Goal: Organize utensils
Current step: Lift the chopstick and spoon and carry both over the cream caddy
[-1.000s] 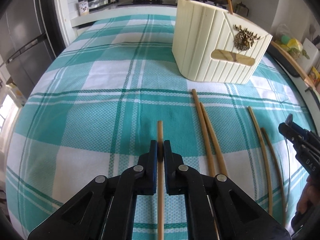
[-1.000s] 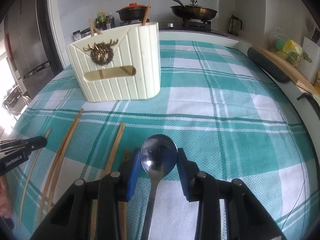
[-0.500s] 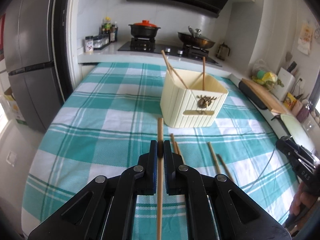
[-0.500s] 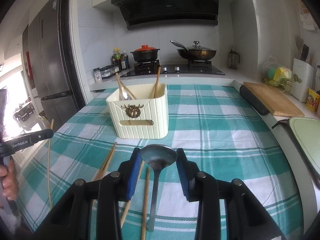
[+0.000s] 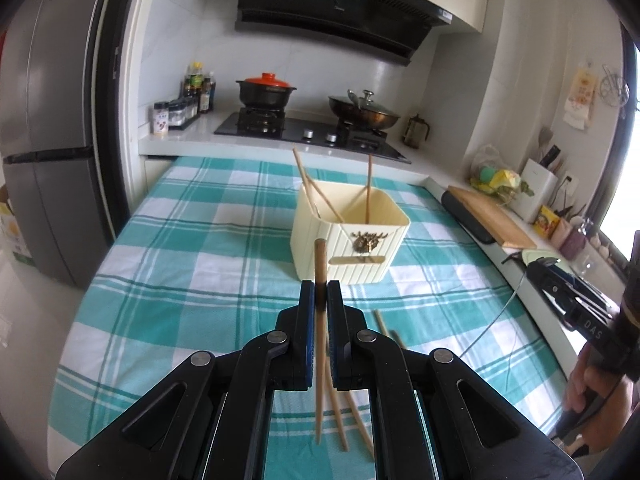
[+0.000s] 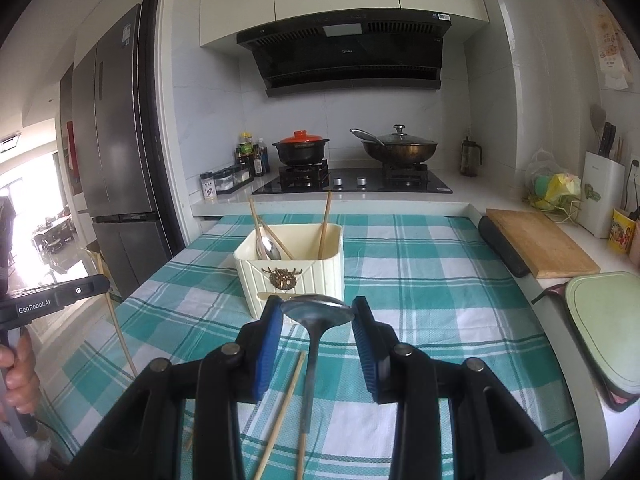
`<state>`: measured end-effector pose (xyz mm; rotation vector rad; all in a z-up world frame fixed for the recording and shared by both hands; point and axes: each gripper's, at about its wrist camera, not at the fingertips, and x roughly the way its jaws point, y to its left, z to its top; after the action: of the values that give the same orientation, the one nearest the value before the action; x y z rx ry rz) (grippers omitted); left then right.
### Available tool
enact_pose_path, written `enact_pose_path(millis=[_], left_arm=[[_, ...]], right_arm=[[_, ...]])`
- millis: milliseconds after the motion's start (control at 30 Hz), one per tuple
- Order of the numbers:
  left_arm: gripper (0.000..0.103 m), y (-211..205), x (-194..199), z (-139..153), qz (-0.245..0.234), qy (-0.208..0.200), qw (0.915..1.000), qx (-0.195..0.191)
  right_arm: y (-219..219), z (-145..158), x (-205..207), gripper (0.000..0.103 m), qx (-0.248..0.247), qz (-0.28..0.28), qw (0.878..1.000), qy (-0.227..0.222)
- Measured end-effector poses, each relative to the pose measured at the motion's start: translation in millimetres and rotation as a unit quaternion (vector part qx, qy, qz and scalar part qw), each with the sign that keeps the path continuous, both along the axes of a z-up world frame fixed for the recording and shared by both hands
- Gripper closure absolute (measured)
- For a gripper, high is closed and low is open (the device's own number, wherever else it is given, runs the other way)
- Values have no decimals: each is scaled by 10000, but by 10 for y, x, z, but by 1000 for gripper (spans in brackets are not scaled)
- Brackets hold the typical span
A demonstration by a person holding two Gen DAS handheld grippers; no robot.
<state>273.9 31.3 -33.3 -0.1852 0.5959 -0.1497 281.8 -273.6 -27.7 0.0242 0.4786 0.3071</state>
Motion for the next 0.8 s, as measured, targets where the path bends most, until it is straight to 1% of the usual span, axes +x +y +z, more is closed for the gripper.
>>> enact_pose_path(millis=[233, 433, 533, 667, 800], left_arm=[[99, 22, 149, 225, -114, -124, 9999, 22], [99, 56, 404, 574, -186, -302, 9994, -14], [99, 57, 582, 820, -199, -490, 9986, 19], [99, 34, 863, 1155, -112, -875, 9960, 134], [99, -17, 1230, 1369, -12, -1196, 9927, 168]], right_arm=[[29, 246, 200, 67, 28, 198, 9998, -11], [97, 545, 568, 67, 150, 400, 9991, 66], [162, 721, 824, 67, 149, 454, 9988, 41], [289, 944, 1180, 67, 70, 480, 9987, -146], [388, 1039, 1578, 67, 171, 455, 9985, -256]])
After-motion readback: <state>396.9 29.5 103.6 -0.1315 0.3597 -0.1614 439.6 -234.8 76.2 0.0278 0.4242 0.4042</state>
